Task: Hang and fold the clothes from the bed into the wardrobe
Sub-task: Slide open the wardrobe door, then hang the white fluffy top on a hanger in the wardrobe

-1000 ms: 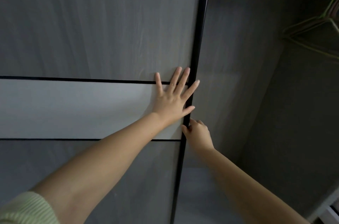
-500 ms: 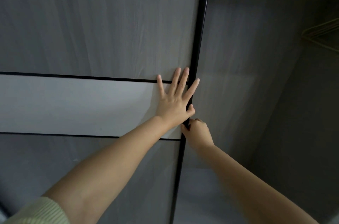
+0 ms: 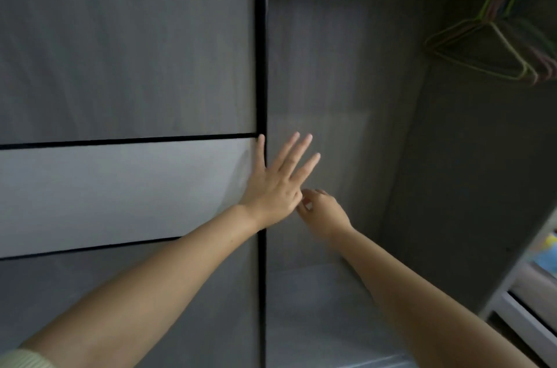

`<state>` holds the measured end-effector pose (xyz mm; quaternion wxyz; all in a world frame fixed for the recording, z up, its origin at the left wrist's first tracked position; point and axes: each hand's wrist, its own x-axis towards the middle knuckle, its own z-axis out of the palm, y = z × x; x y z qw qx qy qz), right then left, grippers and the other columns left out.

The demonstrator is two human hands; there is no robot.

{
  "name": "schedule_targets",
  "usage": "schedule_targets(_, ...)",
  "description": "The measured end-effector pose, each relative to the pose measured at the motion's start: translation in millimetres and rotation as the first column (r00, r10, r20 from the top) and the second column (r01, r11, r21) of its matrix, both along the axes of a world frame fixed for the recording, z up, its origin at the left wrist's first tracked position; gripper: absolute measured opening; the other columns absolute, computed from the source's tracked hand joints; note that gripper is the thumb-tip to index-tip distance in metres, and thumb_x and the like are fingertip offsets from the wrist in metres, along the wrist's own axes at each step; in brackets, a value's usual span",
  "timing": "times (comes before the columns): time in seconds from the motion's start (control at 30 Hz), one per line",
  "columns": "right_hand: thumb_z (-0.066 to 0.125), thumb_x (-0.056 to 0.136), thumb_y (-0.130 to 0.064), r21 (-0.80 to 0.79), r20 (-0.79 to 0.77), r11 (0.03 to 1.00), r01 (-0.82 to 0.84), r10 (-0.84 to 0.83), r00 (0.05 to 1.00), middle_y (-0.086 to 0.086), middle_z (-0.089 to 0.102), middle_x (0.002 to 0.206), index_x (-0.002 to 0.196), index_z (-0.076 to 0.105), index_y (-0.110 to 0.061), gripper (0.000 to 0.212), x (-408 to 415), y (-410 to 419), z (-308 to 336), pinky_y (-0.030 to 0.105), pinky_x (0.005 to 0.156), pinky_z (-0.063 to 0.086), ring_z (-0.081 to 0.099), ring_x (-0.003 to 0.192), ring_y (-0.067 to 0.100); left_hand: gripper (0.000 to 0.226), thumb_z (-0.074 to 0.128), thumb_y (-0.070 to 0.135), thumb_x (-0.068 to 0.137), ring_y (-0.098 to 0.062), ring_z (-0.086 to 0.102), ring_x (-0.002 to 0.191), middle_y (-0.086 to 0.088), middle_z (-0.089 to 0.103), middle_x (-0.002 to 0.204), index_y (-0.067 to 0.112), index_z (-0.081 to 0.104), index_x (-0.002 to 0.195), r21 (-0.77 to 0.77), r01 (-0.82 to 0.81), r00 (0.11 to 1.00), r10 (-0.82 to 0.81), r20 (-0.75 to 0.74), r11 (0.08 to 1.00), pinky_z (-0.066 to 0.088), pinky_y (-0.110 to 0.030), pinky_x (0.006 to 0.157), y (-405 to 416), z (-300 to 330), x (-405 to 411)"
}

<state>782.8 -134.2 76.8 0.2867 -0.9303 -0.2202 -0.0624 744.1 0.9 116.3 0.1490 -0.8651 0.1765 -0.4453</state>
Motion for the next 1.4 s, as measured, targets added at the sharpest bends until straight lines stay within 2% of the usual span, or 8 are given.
schedule_targets(0.13,0.046,0.096,-0.034,-0.014,0.007,0.989,0.148,-0.148,0.989,0.005,0.06,0.117,0.122,0.061,-0.02,0.032,11,-74,-1,0.032,0.085,0.046,0.059,0.107,0.025,0.051,0.058,0.018,0.082,-0.03,0.05,0.126,-0.013,0.052,0.137,0.012,0.055,0.132,-0.225,0.152,0.96,-0.197,-0.196,0.963,0.034,-0.056,0.106,-59,-19,21)
schedule_targets(0.33,0.044,0.098,-0.037,-0.123,0.013,0.931,0.344,-0.345,0.939,0.005,0.058,0.114,0.117,0.06,-0.02,0.031,13,-199,-22,0.035,0.083,0.05,0.059,0.105,0.028,0.027,0.052,0.03,0.091,-0.02,0.061,0.086,0.006,0.062,0.097,0.023,0.058,0.117,-0.61,0.007,0.787,-0.381,-0.485,0.792,0.043,-0.029,0.069,-147,-43,64)
schedule_targets(0.43,0.043,0.098,-0.042,-0.188,0.061,0.877,0.443,-0.439,0.896,0.003,0.052,0.121,0.128,0.052,-0.025,0.036,5,-259,-32,0.033,0.082,0.043,0.055,0.112,0.027,0.02,0.052,0.034,0.091,-0.012,0.053,0.074,0.013,0.056,0.082,0.025,0.059,0.107,-0.626,-0.04,0.714,-0.416,-0.563,0.779,0.035,-0.025,0.065,-196,-55,81)
schedule_targets(0.53,0.045,0.097,-0.042,-0.29,0.185,0.804,0.52,-0.486,0.854,0.004,0.047,0.133,0.138,0.041,-0.026,0.044,-8,-328,-43,0.04,0.101,0.036,0.043,0.125,0.027,0.021,0.052,0.032,0.092,-0.013,0.054,0.077,0.01,0.056,0.084,0.023,0.06,0.109,-0.613,-0.013,0.623,-0.473,-0.623,0.79,0.04,-0.027,0.066,-261,-69,93)
schedule_targets(0.67,0.044,0.098,-0.045,-0.351,0.16,0.737,0.578,-0.561,0.812,0.003,0.041,0.144,0.143,0.036,-0.027,0.049,-30,-386,-59,0.045,0.112,0.028,0.037,0.134,0.025,0.024,0.05,0.032,0.094,-0.014,0.054,0.08,0.009,0.055,0.089,0.022,0.058,0.114,-0.586,0.059,0.52,-0.526,-0.673,0.808,0.043,-0.029,0.066,-332,-88,92)
schedule_targets(0.9,0.042,0.097,-0.044,-0.383,0.091,0.572,0.725,-0.758,0.646,0.003,0.046,0.135,0.136,0.042,-0.023,0.044,-97,-490,-95,0.038,0.099,0.035,0.042,0.127,0.025,0.027,0.05,0.033,0.094,-0.023,0.06,0.094,-0.001,0.064,0.104,0.021,0.057,0.117,-0.548,0.298,0.251,-0.618,-0.745,0.782,0.046,-0.031,0.074,-479,-120,67)
schedule_targets(1.13,0.043,0.098,-0.041,-0.329,0.059,0.216,0.919,-0.967,0.248,0.004,0.051,0.118,0.126,0.048,-0.017,0.037,-202,-549,-109,0.033,0.078,0.045,0.051,0.11,0.024,0.029,0.05,0.032,0.095,-0.013,0.06,0.084,0.009,0.06,0.091,0.022,0.056,0.122,-0.548,0.606,-0.058,-0.655,-0.754,0.577,0.05,-0.031,0.073,-609,-131,21)
schedule_targets(1.4,0.038,0.099,-0.041,-0.374,0.03,-0.244,0.895,-0.968,-0.251,0.007,0.048,0.127,0.133,0.043,-0.016,0.042,-343,-538,-100,0.035,0.085,0.043,0.046,0.117,0.026,0.03,0.046,0.032,0.097,-0.019,0.062,0.097,0.001,0.065,0.109,0.022,0.056,0.124,-0.496,0.841,-0.31,-0.558,-0.77,0.216,0.052,-0.032,0.077,-702,-138,-100)
